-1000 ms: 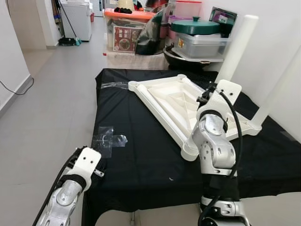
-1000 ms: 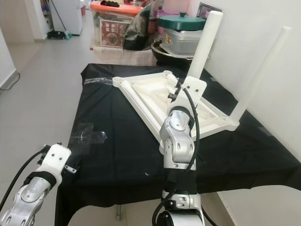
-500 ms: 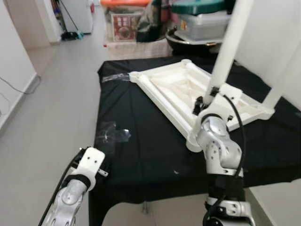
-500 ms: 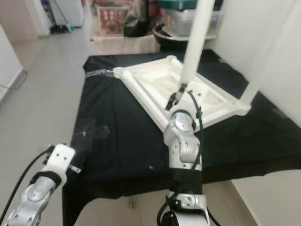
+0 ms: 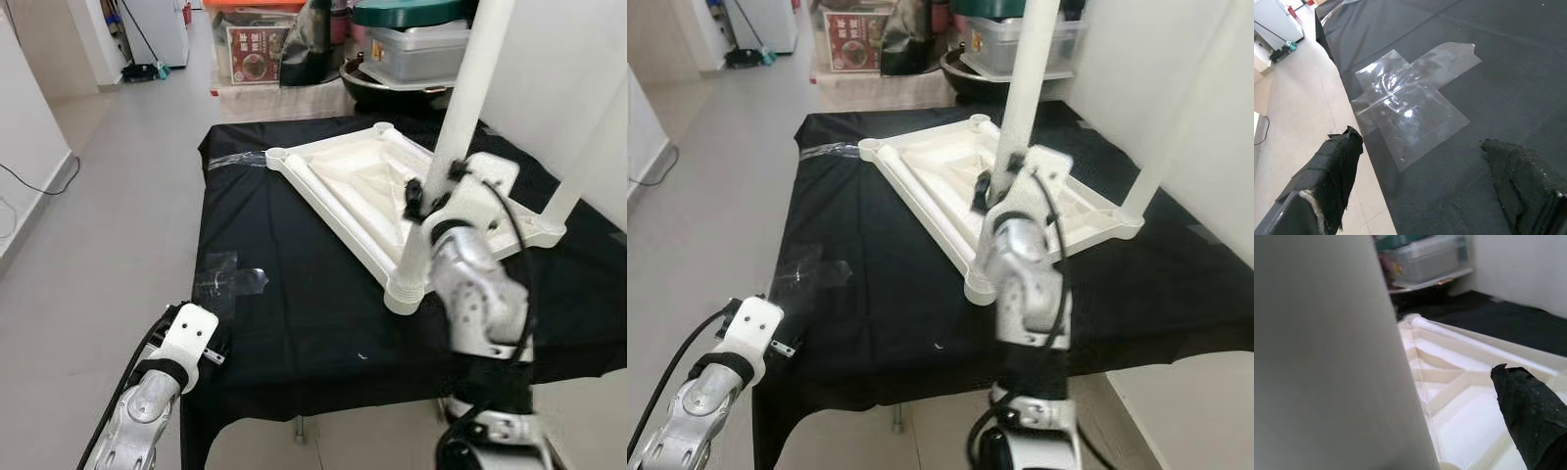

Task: Building children table

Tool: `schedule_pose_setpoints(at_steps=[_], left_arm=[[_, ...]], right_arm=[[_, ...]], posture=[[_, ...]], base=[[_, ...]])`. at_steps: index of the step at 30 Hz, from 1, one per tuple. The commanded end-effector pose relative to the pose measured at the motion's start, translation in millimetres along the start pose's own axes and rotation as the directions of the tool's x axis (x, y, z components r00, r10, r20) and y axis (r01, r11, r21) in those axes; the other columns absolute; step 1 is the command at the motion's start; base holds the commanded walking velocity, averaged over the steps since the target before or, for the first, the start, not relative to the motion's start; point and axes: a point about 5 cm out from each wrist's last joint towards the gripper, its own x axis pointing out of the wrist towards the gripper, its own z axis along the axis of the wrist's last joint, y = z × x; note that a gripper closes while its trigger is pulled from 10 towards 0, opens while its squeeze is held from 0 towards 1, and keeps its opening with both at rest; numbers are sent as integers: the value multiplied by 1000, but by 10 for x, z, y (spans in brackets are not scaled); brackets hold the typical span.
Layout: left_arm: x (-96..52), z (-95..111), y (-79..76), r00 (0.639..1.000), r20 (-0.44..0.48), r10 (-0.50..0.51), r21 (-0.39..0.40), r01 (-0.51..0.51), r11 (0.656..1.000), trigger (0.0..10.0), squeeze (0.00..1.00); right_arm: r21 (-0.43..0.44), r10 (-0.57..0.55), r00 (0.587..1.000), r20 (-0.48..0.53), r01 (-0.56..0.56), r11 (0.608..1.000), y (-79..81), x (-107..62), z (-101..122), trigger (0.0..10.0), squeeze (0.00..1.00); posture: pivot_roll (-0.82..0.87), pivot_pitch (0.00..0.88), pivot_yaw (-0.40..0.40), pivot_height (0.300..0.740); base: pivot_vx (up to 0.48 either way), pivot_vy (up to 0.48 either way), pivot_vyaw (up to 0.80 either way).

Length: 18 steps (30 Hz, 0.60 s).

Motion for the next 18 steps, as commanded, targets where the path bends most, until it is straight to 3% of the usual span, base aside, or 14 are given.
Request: schedule_pose_setpoints(at_steps=[1, 7, 10, 15, 18], left_arm=[[-3, -42, -30, 1000, -9, -17, 8, 17, 1000, 10000, 0], [12, -34, -42, 1000, -5, -25, 10, 25, 1000, 10000, 0], [21, -25, -45, 1000, -2, -26, 13, 26, 1000, 10000, 0], [20, -23, -41, 1000, -1, -21, 13, 21, 1000, 10000, 0], [13, -27, -43, 1000, -2, -18, 12, 18, 1000, 10000, 0]], right_arm=[[-20, 64, 998, 21, -63, 998, -14, 18, 119, 10000, 0], [-142, 182, 982, 40, -175, 974, -121, 146, 317, 10000, 0], [-226, 255, 967, -21, -253, 941, -267, 318, 329, 10000, 0], [-272, 329, 942, -61, -333, 903, -327, 443, 402, 10000, 0], [-275, 438, 893, -106, -449, 850, -304, 473, 426, 10000, 0]], posture=[[36, 0, -13, 740], [28, 0, -10, 740], [31, 0, -17, 740], [36, 0, -24, 740], [41, 0, -30, 740]], base=[[0, 0, 0], [0, 0, 0], [0, 0, 0], [0, 0, 0], [0, 0, 0]])
